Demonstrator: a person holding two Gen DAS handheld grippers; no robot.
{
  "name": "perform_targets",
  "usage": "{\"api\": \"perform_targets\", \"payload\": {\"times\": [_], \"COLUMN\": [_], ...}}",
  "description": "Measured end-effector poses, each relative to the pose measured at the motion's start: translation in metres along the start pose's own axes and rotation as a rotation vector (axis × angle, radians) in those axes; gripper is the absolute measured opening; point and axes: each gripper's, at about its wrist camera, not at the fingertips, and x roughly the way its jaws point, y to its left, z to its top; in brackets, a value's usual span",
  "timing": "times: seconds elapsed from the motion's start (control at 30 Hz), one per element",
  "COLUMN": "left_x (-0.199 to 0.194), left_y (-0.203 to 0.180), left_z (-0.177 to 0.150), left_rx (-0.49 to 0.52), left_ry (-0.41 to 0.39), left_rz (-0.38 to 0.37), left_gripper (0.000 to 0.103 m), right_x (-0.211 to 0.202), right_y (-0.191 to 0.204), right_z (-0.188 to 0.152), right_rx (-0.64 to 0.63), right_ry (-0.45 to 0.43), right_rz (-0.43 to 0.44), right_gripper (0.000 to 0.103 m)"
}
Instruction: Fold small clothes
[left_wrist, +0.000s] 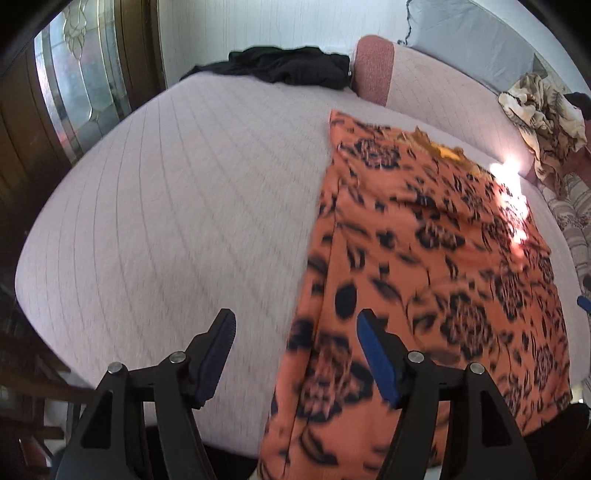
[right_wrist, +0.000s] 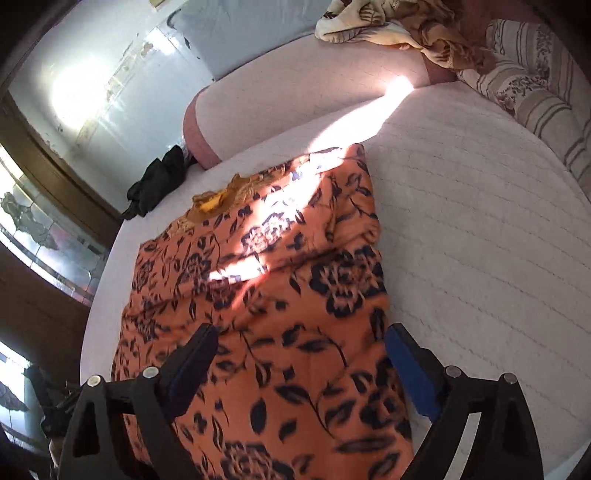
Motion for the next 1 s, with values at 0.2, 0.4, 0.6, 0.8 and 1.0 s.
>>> {"api": "perform_targets", "payload": {"times": [0.2, 0.4, 0.6, 0.8, 1.0], "left_x": [0.004, 0.012, 0.003, 0.008, 0.003], "left_y": [0.005, 0.009, 0.016, 0.024, 0.024], "left_z": [-0.034, -0.044, -0.051, -0.054, -0.048], "left_rx": [-0.026, -0.080, -0.092, -0.130, -0.140], "left_ry": [0.090, 0.133, 0.114, 0.139, 0.109], "left_rz": [-0.050, -0.061, -0.053, -0.059, -0.099], "left_gripper": [0.069, 0.069, 0.069, 0.069, 0.069], "right_x": [-0.036, -0.034, -0.024, -0.043, -0.070], "right_y": [-0.060, -0.083, -0.076, -0.088, -0.061], "right_z": [-0.067, -0.103, -0.117, -0.133, -0.121], "right_rx": [0.062, 0.161, 0.160, 0.097, 0.096], "right_ry": [0.144, 0.200, 0.259, 0.321, 0.156], "right_rz": [-0.004, 0.091, 0.003, -0.294, -0.078], "right_gripper": [0.094, 0.093, 0.059, 0.033, 0.092]}}
